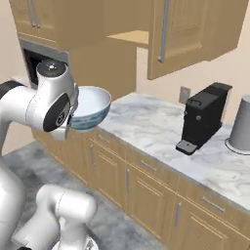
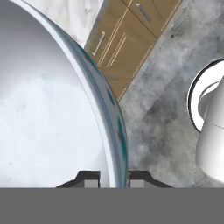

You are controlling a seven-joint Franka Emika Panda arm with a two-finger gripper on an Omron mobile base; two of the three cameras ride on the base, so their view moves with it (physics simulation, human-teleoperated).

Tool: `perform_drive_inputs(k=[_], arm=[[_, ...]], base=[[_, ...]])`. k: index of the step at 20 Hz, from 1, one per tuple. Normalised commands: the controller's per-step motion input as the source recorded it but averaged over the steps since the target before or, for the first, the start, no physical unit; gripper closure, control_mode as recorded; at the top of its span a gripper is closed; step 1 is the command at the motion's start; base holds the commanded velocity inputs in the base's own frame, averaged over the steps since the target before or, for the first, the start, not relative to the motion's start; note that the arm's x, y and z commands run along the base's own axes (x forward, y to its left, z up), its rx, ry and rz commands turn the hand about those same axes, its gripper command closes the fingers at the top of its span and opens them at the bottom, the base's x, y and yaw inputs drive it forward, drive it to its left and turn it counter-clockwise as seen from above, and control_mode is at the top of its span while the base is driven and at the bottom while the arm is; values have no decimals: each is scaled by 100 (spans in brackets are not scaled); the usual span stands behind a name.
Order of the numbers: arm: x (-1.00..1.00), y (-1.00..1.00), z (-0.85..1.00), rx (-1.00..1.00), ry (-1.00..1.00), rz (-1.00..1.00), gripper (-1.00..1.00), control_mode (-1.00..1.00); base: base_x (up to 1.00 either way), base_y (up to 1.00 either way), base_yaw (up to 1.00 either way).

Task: Pick the mug and place it in the sink. Pick the bowl and place it in the open cabinet and then close the cabinet.

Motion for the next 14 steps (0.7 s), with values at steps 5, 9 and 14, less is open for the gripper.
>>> perform_drive_inputs(k=[5,9,14], arm=[[0,0,0,0,0,0,100,100],[0,0,0,0,0,0,100,100],[0,0,0,0,0,0,100,100]], base=[[42,69,-75],[33,100,-49],[27,87,-33]])
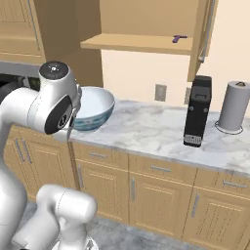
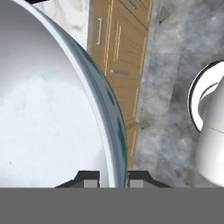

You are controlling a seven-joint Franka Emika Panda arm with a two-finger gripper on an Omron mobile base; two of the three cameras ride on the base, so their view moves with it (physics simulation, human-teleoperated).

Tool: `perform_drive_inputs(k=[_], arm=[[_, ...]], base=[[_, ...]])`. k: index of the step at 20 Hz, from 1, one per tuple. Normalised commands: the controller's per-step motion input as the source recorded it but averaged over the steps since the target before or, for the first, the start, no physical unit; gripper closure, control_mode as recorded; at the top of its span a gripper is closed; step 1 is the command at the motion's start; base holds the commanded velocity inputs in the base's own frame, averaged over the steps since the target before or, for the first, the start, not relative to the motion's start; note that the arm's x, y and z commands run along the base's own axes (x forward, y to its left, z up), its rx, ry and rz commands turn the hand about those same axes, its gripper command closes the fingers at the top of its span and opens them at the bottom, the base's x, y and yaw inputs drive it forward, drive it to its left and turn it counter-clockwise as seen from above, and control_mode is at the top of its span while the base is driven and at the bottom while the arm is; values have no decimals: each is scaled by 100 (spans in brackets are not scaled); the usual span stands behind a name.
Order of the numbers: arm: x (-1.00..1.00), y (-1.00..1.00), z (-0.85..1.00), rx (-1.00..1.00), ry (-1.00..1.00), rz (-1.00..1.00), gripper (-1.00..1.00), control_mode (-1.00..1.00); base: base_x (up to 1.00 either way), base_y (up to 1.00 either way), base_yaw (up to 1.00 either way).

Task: Pick the mug and place it in the sink. Pick the bowl and place it in the open cabinet and then close the cabinet.

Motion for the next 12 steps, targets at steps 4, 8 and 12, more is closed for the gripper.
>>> perform_drive_inputs(k=[4,8,12], arm=[[0,0,0,0,0,0,100,100],[0,0,0,0,0,0,100,100],[0,0,0,0,0,0,100,100]], base=[[22,-43,-6],[30,-45,0],[56,33,-2]])
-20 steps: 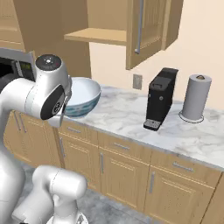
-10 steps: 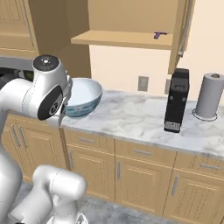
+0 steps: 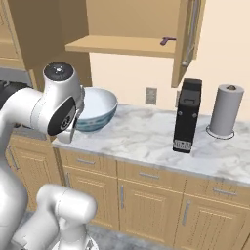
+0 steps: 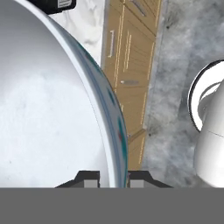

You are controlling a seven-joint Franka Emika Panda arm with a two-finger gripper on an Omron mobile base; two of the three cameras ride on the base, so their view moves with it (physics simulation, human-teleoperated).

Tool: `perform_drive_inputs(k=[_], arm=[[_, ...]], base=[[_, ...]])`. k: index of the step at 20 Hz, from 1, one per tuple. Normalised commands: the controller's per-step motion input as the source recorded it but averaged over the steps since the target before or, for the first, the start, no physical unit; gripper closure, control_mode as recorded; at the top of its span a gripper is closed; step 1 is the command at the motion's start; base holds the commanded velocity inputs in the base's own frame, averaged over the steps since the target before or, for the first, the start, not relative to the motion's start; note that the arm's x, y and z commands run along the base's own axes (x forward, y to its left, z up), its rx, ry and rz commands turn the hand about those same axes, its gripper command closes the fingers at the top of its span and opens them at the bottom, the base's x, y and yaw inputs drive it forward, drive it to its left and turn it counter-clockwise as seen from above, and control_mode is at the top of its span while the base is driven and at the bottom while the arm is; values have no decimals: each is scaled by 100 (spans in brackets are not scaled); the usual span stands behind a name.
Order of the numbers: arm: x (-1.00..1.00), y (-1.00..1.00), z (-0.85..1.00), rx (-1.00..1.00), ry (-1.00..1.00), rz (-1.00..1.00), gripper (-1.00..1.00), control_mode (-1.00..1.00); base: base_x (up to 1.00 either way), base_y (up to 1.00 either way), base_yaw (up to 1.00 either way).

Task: Pick the mug and place it in the sink. Pick the bowl and place it in the open cabinet and then close the cabinet.

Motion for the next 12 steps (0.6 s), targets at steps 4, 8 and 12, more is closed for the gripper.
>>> perform_drive_inputs(k=[4,8,12], arm=[[0,0,0,0,0,0,100,100],[0,0,0,0,0,0,100,100],[0,0,0,0,0,0,100,100]], base=[[74,61,-8],[31,1,-20],[14,-9,-23]])
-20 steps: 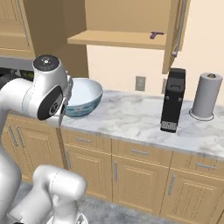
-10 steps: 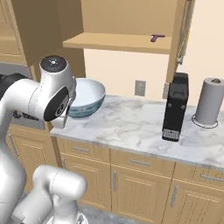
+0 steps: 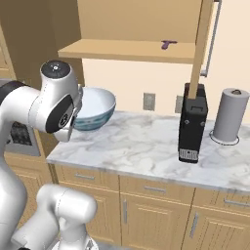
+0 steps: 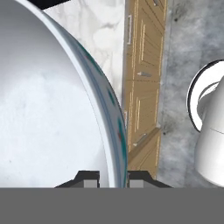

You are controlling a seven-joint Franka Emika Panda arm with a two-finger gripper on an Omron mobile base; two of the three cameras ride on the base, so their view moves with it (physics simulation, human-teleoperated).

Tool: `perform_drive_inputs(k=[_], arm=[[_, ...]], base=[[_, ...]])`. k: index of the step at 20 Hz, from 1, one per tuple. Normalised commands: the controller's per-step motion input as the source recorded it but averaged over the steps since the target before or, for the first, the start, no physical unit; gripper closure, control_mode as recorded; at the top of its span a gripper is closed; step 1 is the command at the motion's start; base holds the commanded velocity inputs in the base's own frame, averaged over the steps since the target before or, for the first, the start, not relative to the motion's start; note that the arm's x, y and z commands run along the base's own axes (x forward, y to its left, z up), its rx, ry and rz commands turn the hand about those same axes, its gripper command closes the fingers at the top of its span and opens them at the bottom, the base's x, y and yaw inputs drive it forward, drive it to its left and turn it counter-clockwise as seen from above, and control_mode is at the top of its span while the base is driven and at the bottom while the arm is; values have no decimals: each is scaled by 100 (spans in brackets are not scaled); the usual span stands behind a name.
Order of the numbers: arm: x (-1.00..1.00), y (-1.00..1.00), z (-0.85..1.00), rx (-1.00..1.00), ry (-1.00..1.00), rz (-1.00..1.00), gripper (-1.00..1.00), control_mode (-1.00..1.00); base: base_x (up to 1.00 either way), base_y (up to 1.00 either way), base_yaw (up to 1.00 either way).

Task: Pick the mug and place it in the sink. Pick the bowl and place it in the open cabinet and then close the cabinet.

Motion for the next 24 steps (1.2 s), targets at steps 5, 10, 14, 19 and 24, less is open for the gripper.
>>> perform_drive_inputs(k=[5,10,14,19,24], arm=[[0,0,0,0,0,0,100,100],[0,0,0,0,0,0,100,100],[0,0,0,0,0,0,100,100],[0,0,0,0,0,0,100,100],[0,0,0,0,0,0,100,100]], base=[[23,7,-23],[21,0,-13],[4,-6,11],[19,-8,16],[14,-56,16]])
